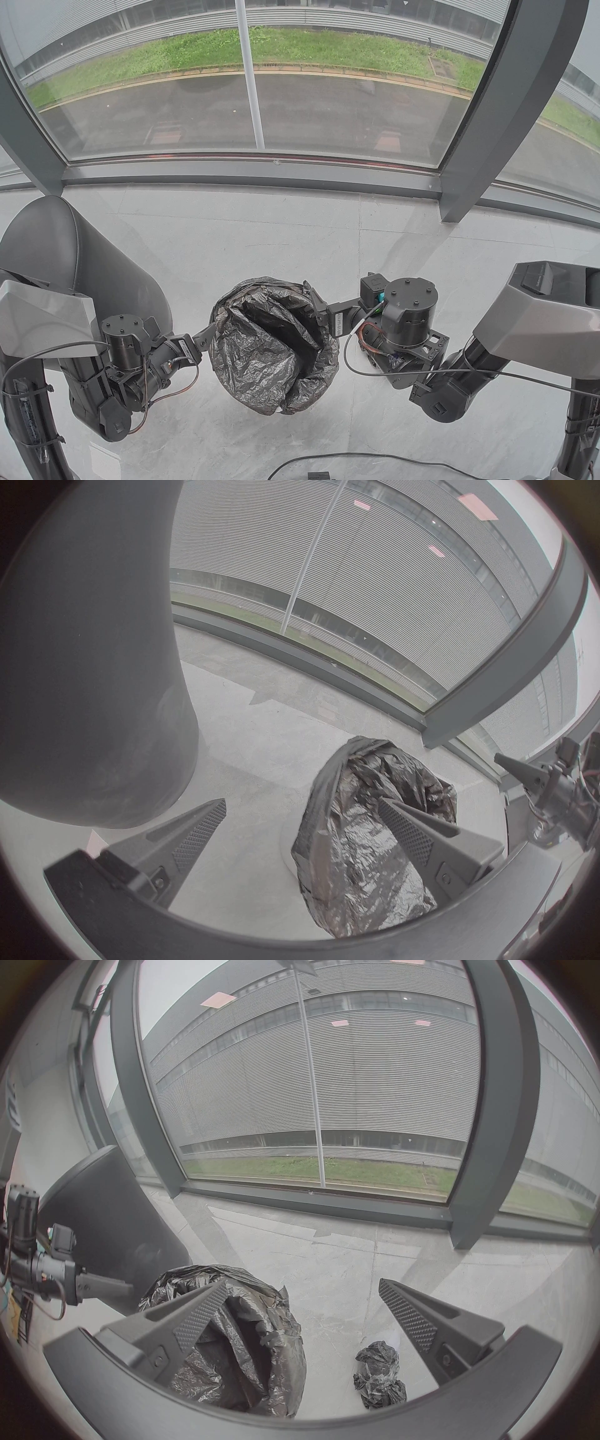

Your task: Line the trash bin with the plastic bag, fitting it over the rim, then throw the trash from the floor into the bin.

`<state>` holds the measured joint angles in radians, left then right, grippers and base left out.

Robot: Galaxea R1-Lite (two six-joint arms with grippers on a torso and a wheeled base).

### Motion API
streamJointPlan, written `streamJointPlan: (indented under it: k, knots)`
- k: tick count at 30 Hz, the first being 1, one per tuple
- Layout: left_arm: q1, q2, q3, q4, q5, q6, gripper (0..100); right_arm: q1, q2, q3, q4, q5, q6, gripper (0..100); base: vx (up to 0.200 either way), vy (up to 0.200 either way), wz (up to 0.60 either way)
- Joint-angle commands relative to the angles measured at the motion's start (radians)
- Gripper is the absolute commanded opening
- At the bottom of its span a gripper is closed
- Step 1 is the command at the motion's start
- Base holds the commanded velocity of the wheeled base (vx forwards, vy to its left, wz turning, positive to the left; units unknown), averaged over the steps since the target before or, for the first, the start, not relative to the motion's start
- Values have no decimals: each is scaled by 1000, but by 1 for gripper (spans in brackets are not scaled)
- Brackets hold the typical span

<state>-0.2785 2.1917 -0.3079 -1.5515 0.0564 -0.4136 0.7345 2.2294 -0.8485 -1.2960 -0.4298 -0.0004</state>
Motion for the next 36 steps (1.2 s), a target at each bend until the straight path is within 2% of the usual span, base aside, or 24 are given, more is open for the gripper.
streamJointPlan:
  k: [1, 6, 12, 23, 36]
  knots:
    - [-47, 0, 23, -2, 3, 15, 100, -27, -17, 17, -3, 3, 22, 100, 0, 0, 0]
    - [-96, 46, 10, -2, 13, 47, 100, -38, -37, 12, -2, 5, 27, 100, 0, 0, 0]
    - [-102, 115, -46, -4, 62, 68, 100, -61, -23, 9, -2, 29, 30, 100, 0, 0, 0]
    - [-45, 125, -94, -4, 111, 59, 100, -61, -2, 3, -3, 29, 30, 100, 0, 0, 0]
    - [-13, 122, -111, -4, 114, 59, 100, -61, -2, 2, -3, 31, 30, 100, 0, 0, 0]
